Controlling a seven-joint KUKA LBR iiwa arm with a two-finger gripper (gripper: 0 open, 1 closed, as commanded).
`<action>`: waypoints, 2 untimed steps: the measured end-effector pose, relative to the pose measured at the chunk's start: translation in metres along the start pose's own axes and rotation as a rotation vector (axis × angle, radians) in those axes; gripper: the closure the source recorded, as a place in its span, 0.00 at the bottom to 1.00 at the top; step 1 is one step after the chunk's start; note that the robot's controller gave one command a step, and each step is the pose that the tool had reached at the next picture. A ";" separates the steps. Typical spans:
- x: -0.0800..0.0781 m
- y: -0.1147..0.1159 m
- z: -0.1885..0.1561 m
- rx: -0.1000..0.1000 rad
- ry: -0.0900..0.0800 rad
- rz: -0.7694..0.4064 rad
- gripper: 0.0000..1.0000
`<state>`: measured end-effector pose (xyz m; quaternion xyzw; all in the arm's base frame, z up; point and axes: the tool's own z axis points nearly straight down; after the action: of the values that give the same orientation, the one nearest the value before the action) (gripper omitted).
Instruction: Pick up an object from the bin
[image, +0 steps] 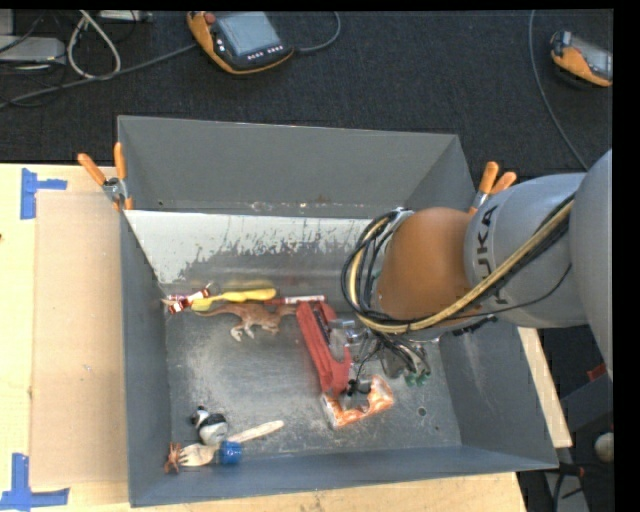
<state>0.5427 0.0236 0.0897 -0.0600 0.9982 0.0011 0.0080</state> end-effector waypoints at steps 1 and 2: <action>-0.023 -0.013 -0.005 0.001 0.008 -0.144 1.00; -0.021 -0.031 -0.015 -0.002 0.000 -0.381 0.00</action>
Offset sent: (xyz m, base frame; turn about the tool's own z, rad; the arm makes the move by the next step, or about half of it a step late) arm 0.0220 -0.0387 0.0198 -0.4752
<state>0.5671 -0.0051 0.1046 -0.2480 0.9687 0.0003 0.0081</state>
